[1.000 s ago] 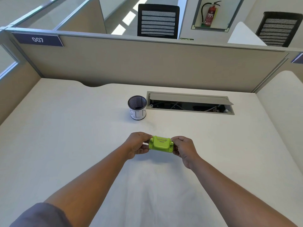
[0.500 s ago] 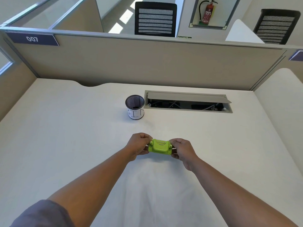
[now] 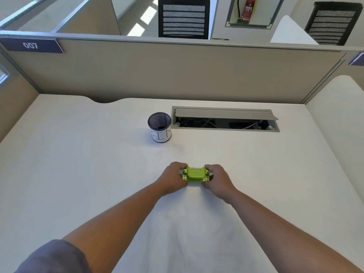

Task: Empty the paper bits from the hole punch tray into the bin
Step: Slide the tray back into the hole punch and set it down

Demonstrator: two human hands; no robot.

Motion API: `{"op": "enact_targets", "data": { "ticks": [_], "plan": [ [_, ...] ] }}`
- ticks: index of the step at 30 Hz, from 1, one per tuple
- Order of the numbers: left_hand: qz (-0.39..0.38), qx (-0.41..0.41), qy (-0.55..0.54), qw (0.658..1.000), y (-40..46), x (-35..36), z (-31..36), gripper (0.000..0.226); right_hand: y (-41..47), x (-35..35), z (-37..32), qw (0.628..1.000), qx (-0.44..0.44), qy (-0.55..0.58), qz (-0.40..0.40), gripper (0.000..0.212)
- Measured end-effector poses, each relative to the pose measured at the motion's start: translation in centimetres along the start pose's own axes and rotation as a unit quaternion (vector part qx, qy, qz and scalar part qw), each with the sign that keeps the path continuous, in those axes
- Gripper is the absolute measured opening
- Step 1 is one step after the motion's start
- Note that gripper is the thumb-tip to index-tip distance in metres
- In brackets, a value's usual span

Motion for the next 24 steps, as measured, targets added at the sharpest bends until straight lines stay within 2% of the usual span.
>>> {"op": "enact_targets", "data": {
  "ticks": [4,10,17,21,24],
  "plan": [
    [0.021,0.073,0.083,0.994,0.4,0.1,0.5,0.043,0.4,0.3,-0.4,0.992,-0.067,-0.103,0.018,0.035],
    [0.009,0.091,0.144,0.985,0.7,0.1,0.5,0.038,0.9,0.7,-0.2,0.98,-0.1,-0.172,0.002,0.043],
    [0.012,0.106,0.145,0.984,1.1,0.2,0.1,0.045,1.0,0.6,-0.2,0.985,-0.1,-0.137,0.008,0.043],
    [0.011,0.096,0.113,0.989,1.1,0.1,-0.1,0.054,1.3,-0.1,0.1,0.99,-0.085,-0.11,0.025,0.036],
    [0.007,0.082,0.087,0.993,1.2,-0.2,-0.5,0.053,1.5,-0.3,0.4,0.991,-0.077,-0.104,0.022,0.038]
  ]
}}
Point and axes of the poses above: each hand's wrist, its own y-axis towards the middle knuckle, its own x-axis out of the palm, z = x × y, the point moved 6 cm from there along y, towards the middle knuckle, and after that the axes turned 13 degrees about z, right-handed, at the moved point
